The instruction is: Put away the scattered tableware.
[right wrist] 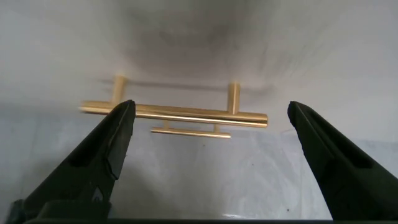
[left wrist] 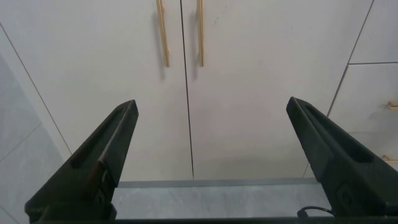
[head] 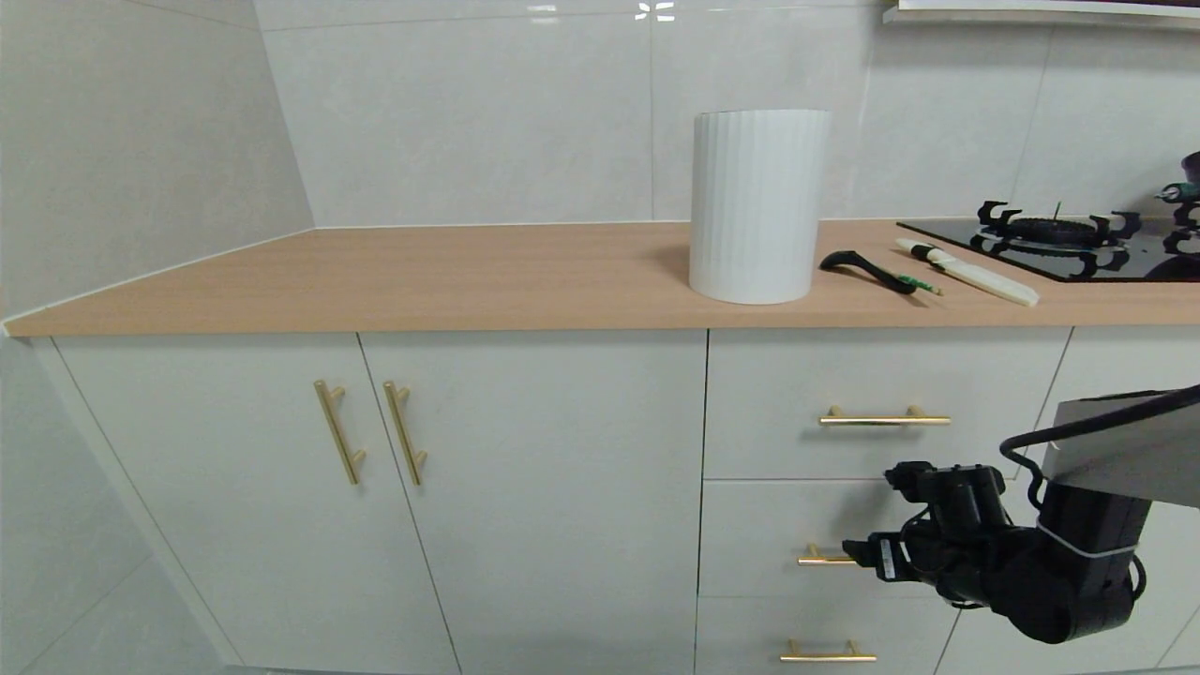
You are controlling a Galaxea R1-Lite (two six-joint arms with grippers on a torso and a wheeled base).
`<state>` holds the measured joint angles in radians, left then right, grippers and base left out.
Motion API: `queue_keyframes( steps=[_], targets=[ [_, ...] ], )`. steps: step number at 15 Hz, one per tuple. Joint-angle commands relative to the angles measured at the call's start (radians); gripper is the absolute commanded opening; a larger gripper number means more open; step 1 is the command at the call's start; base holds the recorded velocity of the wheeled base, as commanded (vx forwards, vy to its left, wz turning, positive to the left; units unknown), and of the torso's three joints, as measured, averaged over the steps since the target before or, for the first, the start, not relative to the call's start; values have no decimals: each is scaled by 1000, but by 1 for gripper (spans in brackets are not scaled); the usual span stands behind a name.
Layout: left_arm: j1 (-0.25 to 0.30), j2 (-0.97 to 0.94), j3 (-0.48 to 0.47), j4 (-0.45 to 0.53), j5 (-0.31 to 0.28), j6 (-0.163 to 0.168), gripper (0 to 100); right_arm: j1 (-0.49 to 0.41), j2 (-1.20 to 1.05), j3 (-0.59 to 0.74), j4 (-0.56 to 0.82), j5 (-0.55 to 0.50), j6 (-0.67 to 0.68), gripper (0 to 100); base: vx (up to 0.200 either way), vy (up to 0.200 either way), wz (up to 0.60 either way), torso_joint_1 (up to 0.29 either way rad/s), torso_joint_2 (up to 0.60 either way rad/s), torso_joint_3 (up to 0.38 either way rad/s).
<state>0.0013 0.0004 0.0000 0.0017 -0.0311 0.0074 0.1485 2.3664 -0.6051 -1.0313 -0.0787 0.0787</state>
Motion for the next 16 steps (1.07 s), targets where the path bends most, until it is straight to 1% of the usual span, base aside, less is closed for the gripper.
queue_keyframes(
  steps=[1, 4, 16],
  targets=[
    [0, 0, 0, 0, 0, 0, 100, -18, 65, -18, -21, -4, 1, 100, 0, 0, 0, 0, 0, 0],
    [0, 0, 0, 0, 0, 0, 100, -32, 99, -22, -107, -4, 9, 100, 0, 0, 0, 0, 0, 0],
    [0, 0, 0, 0, -1, 0, 100, -26, 129, -19, -101, -19, -2, 100, 0, 0, 0, 0, 0, 0]
  ],
)
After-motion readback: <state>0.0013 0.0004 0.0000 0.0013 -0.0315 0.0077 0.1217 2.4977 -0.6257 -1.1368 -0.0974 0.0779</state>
